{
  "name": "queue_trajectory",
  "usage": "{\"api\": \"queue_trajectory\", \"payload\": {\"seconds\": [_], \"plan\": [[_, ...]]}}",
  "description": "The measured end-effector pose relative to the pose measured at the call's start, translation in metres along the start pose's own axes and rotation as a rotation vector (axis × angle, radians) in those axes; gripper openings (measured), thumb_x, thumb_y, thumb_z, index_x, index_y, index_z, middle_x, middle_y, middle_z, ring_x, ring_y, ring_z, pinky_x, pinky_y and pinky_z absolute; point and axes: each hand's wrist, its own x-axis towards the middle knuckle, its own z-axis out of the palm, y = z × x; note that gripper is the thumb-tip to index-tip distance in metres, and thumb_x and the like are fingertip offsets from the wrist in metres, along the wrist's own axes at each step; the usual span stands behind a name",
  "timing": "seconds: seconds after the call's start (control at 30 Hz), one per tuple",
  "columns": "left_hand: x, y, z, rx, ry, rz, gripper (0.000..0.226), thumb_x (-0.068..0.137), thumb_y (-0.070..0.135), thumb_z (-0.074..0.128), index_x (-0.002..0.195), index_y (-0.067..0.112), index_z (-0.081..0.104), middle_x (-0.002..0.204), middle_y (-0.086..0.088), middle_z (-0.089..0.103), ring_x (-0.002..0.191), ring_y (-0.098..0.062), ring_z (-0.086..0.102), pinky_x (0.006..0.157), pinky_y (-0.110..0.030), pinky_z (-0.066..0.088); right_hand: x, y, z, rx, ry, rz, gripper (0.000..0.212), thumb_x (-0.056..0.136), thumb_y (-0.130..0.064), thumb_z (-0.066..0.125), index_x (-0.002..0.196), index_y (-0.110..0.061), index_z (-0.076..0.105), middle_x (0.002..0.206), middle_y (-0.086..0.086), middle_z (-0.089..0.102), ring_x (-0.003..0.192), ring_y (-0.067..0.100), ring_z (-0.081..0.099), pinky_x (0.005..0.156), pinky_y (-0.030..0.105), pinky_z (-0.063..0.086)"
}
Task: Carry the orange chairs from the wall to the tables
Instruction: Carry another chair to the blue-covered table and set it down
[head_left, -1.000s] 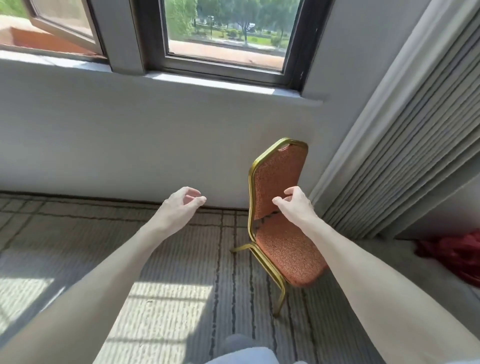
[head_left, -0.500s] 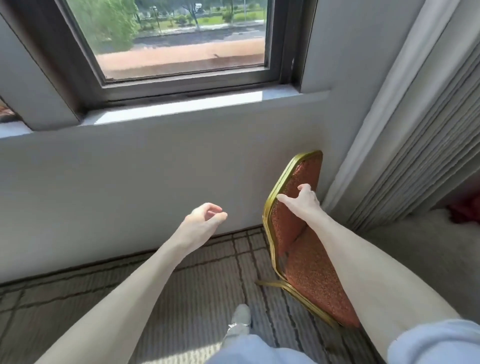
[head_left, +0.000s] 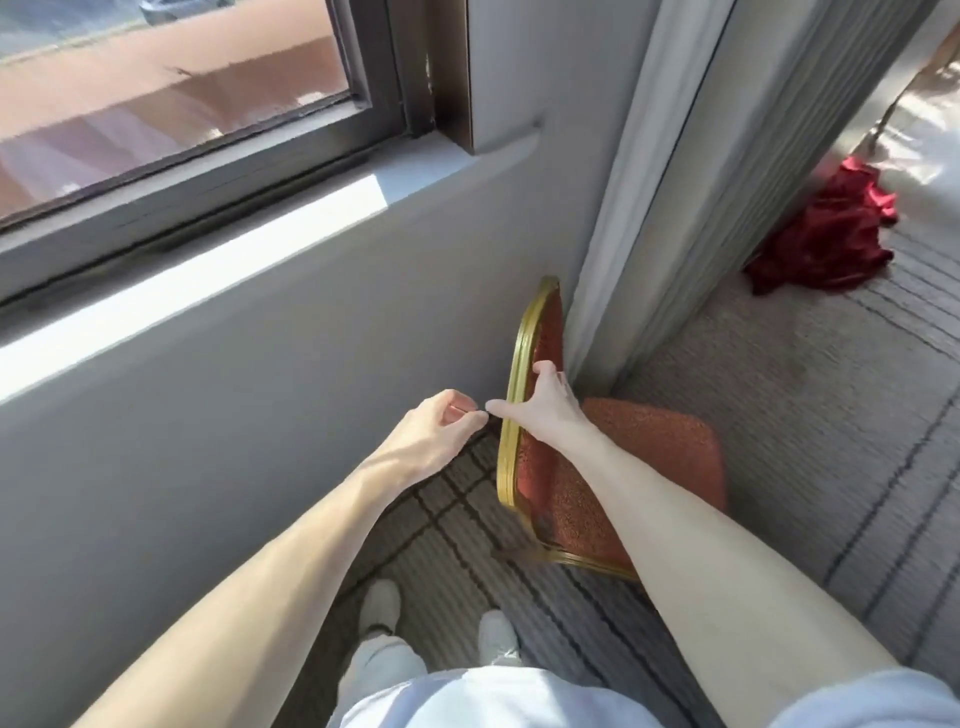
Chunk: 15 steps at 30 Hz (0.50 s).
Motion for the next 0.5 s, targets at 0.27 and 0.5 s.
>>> {"api": "queue_trajectory", "payload": {"seconds": [0.27, 0.5], "plan": [[0.085, 0.009, -0.028, 0.020, -0.233, 0.188, 0.030, 0.091, 0.055, 0.051, 0.110, 0.036, 0.064, 0.116, 0.013, 0.066, 0.107, -0.008, 0.061, 0.093, -0.028, 0.047, 0.032, -0.010, 0.005, -0.054, 0.088, 0.190, 0.095, 0.070, -0.051, 0.078, 0.142, -0.019, 0.025, 0.139, 0.013, 0.043, 0.130, 0.033, 0.044, 0.105, 0.044, 0.040], [0.141, 0.040, -0.042, 0.204, -0.466, 0.358, 0.027, 0.099, 0.031, 0.047, 0.120, 0.026, 0.063, 0.119, 0.010, 0.063, 0.113, -0.012, 0.059, 0.103, -0.028, 0.043, 0.019, -0.009, -0.005, -0.050, 0.050, 0.215, 0.082, 0.073, -0.042, 0.075, 0.139, -0.028, 0.028, 0.121, 0.002, 0.057, 0.109, 0.023, 0.058, 0.088, 0.041, 0.051]]}}
